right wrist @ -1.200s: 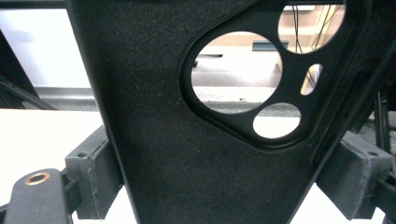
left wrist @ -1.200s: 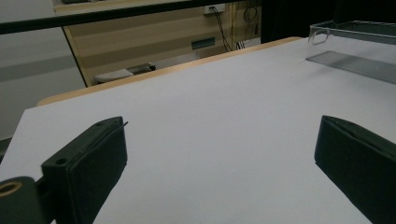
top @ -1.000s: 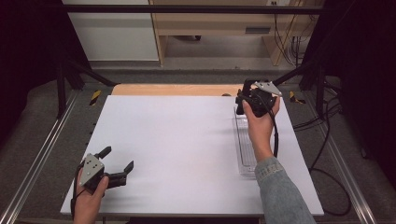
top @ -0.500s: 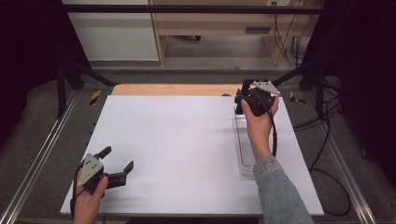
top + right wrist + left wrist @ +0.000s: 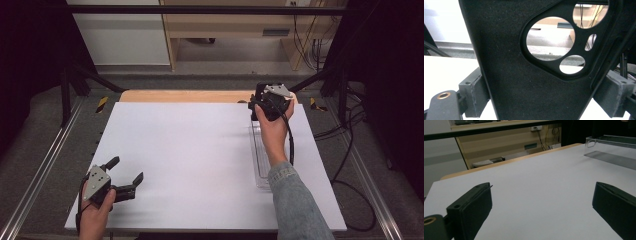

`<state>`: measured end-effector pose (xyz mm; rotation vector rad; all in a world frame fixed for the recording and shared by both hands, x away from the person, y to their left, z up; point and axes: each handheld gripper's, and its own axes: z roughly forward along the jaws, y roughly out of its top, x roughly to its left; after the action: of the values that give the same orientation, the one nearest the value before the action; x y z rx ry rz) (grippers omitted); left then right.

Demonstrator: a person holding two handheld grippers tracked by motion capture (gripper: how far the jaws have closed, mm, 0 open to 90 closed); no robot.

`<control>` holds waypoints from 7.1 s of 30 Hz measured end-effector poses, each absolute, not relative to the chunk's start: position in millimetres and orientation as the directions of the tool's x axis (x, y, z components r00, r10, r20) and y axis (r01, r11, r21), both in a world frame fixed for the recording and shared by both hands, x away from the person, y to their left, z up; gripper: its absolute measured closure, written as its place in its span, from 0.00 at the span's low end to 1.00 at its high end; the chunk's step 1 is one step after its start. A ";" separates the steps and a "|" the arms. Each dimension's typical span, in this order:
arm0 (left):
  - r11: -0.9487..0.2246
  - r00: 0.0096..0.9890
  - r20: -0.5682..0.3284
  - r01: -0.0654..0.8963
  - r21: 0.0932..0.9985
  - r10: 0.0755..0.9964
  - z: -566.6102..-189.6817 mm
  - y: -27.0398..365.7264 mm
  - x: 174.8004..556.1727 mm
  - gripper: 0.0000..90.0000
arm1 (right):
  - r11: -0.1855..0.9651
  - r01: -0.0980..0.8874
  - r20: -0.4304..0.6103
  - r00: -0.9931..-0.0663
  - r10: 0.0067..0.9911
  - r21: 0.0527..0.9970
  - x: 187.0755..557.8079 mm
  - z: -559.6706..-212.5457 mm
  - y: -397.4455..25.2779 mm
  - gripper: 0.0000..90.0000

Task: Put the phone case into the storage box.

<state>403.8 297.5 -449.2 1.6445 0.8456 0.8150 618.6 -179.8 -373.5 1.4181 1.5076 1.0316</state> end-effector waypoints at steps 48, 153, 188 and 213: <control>-0.190 0.510 0.096 0.134 0.973 0.855 -450.9 298.2 403.9 0.03 | 0.004 0.376 0.003 -0.017 1.000 0.927 630.2 -388.6 -191.8 0.15; -0.208 0.508 0.111 0.138 0.968 0.854 -452.4 297.0 404.9 0.03 | 0.001 0.413 0.063 -0.141 0.988 0.911 611.7 -388.8 -200.0 0.07; -0.213 0.506 0.119 0.131 0.968 0.854 -452.4 296.4 405.2 0.03 | 0.000 0.311 0.088 -0.271 0.959 0.950 585.2 -368.8 -205.7 0.07; -0.215 0.507 0.122 0.130 0.968 0.853 -451.9 297.3 405.6 0.03 | 0.000 0.242 0.082 -0.327 0.941 0.970 558.8 -345.5 -211.5 0.06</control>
<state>405.6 297.3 -451.9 1.6722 0.8464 0.8386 558.8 -211.5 -345.5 1.2391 1.6277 1.3688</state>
